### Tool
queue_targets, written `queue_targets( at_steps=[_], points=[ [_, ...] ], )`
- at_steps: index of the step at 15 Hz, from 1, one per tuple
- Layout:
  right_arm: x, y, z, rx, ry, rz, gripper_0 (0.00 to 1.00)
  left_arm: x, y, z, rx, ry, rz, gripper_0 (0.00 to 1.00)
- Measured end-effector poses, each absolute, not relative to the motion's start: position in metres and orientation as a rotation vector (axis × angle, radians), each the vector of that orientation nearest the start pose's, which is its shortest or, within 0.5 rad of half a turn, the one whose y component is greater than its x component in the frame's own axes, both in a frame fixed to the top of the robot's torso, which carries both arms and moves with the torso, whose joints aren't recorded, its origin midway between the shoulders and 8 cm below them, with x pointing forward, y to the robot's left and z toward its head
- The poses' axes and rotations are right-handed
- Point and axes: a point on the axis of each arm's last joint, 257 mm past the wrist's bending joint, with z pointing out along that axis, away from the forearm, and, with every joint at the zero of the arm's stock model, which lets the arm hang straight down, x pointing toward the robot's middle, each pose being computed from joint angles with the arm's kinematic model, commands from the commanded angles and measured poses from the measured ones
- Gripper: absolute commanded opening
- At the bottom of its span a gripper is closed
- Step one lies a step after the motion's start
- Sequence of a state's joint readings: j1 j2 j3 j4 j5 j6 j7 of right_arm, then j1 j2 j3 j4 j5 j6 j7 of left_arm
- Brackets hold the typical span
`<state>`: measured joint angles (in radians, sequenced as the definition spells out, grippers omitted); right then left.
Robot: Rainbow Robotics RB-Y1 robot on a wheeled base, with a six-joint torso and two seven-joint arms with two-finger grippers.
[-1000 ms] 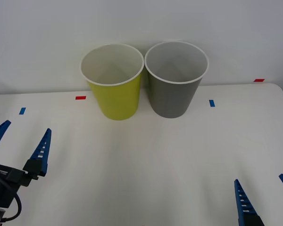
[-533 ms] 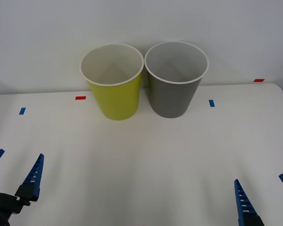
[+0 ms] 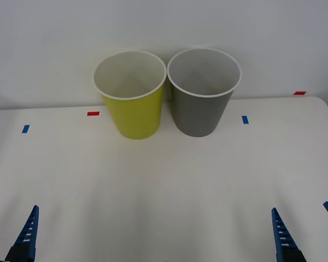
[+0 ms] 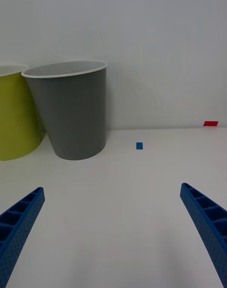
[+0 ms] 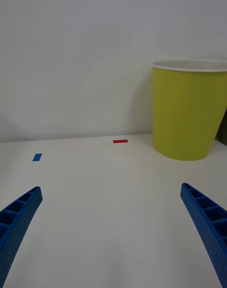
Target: Put cans in the gray bin and PET bottles in the light green bin.
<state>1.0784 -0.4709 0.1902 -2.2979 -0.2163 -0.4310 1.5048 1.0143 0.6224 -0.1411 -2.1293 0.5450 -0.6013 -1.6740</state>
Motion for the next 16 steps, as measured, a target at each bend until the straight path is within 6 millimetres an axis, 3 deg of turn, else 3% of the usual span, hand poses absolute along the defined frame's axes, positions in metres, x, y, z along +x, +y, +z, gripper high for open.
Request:
queue_targets(
  at_steps=[7,16],
  points=[
    [0.250,-0.256,-0.181,-0.064,1.549,0.116,1.00,0.219,0.327,-0.208,0.023,1.558,0.022,1.00],
    [0.250,-0.256,-0.181,-0.064,1.549,0.116,1.00,0.218,0.327,-0.208,0.023,1.560,0.021,1.00]
  ],
)
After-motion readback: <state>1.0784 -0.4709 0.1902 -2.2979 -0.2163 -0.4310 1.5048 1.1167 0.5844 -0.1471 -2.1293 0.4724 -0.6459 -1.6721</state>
